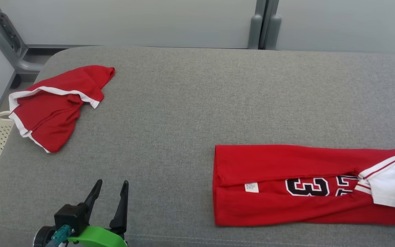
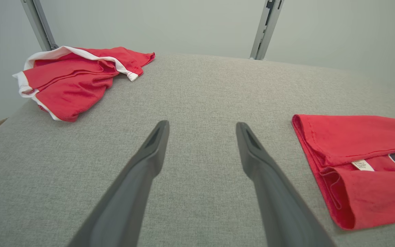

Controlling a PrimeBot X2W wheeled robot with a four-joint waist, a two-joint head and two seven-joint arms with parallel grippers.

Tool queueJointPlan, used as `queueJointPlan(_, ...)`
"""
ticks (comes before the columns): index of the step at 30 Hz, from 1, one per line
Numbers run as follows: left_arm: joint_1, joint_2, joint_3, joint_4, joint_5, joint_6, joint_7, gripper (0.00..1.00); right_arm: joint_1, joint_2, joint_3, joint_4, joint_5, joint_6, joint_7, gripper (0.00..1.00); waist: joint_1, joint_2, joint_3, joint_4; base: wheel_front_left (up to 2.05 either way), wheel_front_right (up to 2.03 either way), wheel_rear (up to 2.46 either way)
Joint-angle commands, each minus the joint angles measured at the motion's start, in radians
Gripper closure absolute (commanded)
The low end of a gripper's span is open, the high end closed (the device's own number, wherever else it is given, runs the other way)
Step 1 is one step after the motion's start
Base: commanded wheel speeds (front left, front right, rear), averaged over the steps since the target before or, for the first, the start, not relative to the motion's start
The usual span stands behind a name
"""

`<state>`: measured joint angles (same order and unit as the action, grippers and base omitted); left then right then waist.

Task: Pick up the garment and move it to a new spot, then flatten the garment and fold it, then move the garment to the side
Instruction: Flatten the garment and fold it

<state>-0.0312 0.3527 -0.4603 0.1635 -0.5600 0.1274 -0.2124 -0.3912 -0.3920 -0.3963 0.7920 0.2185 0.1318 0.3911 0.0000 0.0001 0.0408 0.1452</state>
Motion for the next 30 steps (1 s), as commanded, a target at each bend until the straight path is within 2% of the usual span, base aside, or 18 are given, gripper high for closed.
queueJointPlan(1,0.011,0.002,-0.002,-0.004,-0.001,0.005,0.002,0.00,-0.008,-0.016,-0.022,-0.014,-0.027,-0.002,-0.001,1.00,0.0000,-0.0001,-0.002,0.000,0.00,0.00,0.00)
queueJointPlan(6,0.016,0.000,-0.006,-0.008,-0.005,0.008,0.003,0.00,0.005,-0.045,-0.096,-0.070,-0.127,-0.002,0.026,1.00,0.0000,-0.0001,-0.007,-0.001,0.00,0.00,0.00)
queueJointPlan(12,0.020,-0.003,-0.009,-0.007,-0.010,0.014,0.002,0.00,0.018,-0.012,-0.114,-0.148,-0.176,-0.002,0.078,1.00,0.0000,-0.0001,-0.018,-0.007,0.00,0.00,0.00)
queueJointPlan(21,0.029,-0.014,-0.020,0.004,-0.020,0.014,-0.001,0.00,0.098,0.076,-0.019,-0.329,-0.075,-0.002,0.233,1.00,0.0000,-0.0001,-0.045,-0.025,0.00,0.00,0.00)
queueJointPlan(30,0.036,-0.024,-0.033,0.016,-0.024,0.011,-0.007,0.00,0.178,0.132,0.172,-0.546,0.032,-0.001,0.342,1.00,0.0000,-0.0001,-0.070,-0.042,0.00,0.00,0.00)
